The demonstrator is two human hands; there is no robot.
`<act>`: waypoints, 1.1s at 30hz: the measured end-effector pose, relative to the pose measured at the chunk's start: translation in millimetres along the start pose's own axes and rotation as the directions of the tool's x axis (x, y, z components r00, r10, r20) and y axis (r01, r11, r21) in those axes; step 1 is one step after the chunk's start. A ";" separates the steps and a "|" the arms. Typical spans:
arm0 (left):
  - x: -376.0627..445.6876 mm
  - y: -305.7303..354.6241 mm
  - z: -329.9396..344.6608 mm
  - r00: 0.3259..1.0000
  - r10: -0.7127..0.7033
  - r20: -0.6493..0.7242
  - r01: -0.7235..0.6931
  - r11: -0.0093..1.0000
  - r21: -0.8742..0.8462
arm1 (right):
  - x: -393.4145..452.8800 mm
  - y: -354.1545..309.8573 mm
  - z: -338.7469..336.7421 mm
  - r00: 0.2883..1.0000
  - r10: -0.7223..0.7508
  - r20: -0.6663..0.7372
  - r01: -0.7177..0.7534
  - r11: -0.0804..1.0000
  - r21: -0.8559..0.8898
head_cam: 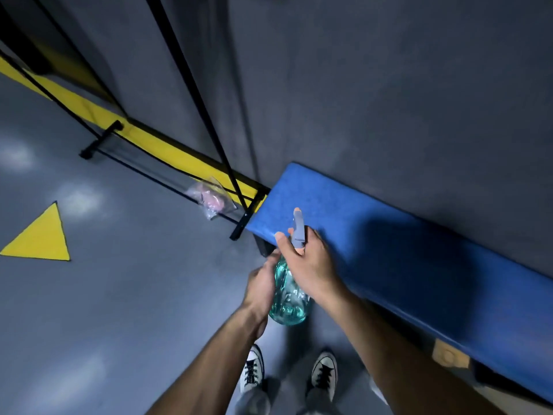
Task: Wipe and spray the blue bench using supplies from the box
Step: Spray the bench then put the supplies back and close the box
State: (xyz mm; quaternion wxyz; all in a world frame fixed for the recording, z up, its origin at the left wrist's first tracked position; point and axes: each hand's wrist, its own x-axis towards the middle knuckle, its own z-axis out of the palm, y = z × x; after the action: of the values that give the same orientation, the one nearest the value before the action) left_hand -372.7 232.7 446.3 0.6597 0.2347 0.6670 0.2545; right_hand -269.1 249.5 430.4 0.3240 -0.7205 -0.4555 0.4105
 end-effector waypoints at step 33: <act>164.0 -74.9 -15.1 0.980 -0.190 0.063 0.155 0.919 0.362 | 57.8 105.4 109.0 0.800 0.441 -0.406 -0.375 0.897 0.235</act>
State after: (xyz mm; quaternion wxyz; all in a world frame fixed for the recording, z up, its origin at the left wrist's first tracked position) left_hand -389.3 281.7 272.9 0.6578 0.3021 0.6874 0.0590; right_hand -310.2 273.4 275.3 0.3748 -0.8515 -0.1712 0.3244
